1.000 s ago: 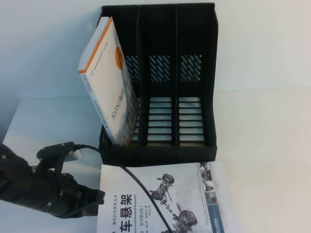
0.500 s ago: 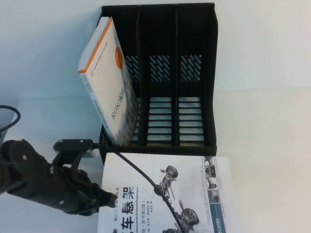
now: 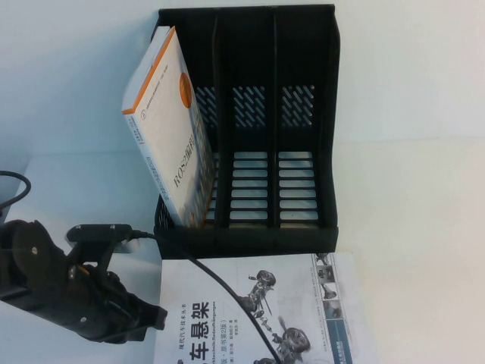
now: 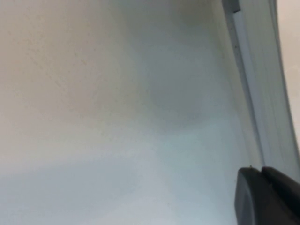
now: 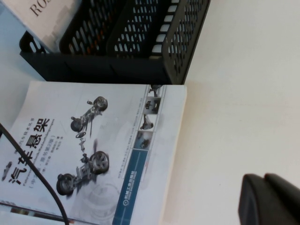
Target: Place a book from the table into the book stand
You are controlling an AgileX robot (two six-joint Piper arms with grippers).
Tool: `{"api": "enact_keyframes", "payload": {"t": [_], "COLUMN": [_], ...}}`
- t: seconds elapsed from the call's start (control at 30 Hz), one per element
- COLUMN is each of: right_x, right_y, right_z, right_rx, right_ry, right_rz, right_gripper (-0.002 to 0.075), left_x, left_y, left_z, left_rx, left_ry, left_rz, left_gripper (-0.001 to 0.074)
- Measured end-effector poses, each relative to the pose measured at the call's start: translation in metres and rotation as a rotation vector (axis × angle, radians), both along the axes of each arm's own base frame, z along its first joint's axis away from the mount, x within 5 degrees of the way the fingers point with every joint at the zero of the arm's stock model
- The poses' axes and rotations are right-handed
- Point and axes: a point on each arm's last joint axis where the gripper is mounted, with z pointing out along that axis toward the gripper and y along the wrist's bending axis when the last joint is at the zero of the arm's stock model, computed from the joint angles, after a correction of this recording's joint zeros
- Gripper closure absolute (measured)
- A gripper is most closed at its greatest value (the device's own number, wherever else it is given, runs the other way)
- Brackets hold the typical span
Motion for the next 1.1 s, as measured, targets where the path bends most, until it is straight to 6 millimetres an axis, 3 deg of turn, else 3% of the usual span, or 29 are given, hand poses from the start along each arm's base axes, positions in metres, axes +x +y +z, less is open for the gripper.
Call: {"api": "enact_keyframes", "payload": {"t": [0.87, 1.1], "right_x": [0.002, 0.002], "right_y": [-0.001, 0.002], "right_z": [0.002, 0.000], "right_rx": [0.010, 0.024], "right_ry": [-0.032, 0.000], "right_rz": [-0.018, 0.011], "right_gripper": [0.0728, 0.0728], "left_x": [0.001, -0.008], "left_y": [-0.015, -0.040], "left_z": [-0.004, -0.004], "left_rx": [-0.163, -0.175], "left_ry": [0.051, 0.021], "left_rz": [0.008, -0.070], "left_gripper": [0.0738, 0.0738]}}
